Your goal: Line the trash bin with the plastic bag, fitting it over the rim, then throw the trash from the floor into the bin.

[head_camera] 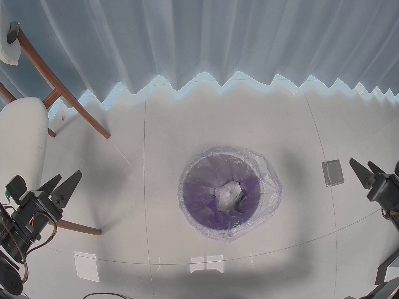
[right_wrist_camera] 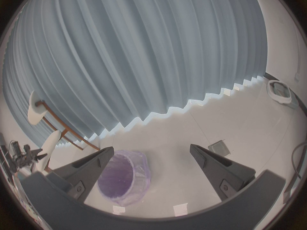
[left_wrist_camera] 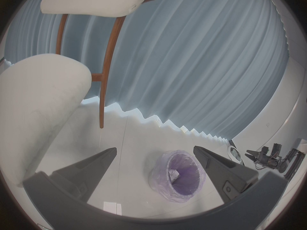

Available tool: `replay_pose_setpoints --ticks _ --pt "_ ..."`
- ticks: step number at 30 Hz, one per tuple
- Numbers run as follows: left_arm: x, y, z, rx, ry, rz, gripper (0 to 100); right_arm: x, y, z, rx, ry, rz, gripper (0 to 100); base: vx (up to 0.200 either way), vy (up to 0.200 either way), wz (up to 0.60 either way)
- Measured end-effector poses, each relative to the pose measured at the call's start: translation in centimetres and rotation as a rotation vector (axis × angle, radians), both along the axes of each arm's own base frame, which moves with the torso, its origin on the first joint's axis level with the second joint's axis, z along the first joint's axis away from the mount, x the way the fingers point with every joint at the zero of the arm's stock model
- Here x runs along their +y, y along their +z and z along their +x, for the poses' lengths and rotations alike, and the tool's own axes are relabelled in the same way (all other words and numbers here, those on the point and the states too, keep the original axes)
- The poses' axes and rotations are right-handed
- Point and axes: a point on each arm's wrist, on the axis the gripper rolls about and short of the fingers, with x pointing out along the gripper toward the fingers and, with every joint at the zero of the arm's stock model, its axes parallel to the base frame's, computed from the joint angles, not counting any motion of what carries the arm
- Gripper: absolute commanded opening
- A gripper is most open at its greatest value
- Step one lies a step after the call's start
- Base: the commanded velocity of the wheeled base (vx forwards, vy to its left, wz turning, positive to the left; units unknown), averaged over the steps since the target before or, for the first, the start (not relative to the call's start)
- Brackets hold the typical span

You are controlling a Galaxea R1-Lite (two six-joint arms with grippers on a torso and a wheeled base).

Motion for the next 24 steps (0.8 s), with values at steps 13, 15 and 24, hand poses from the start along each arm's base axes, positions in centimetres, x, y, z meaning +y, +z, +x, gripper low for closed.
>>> replay_pose_setpoints --ticks 13,15,24 --pt "0.2 1.2 -2.8 -0.082 -0.001 0.042 100 -1.2 -2.6 -10.9 -0.030 0.044 -0.183 100 0.000 0.000 0.00" --pt "0.2 1.2 -3.7 -0.088 -0.002 0.050 100 -1.2 -3.6 -12.4 -0.041 0.047 -0.223 100 0.000 0.000 0.00" --pt "0.7 0.5 -9.0 -0.056 -0.006 0.099 100 -1.3 -6.7 -15.8 -0.114 0.020 -0.326 100 0.000 0.000 0.00"
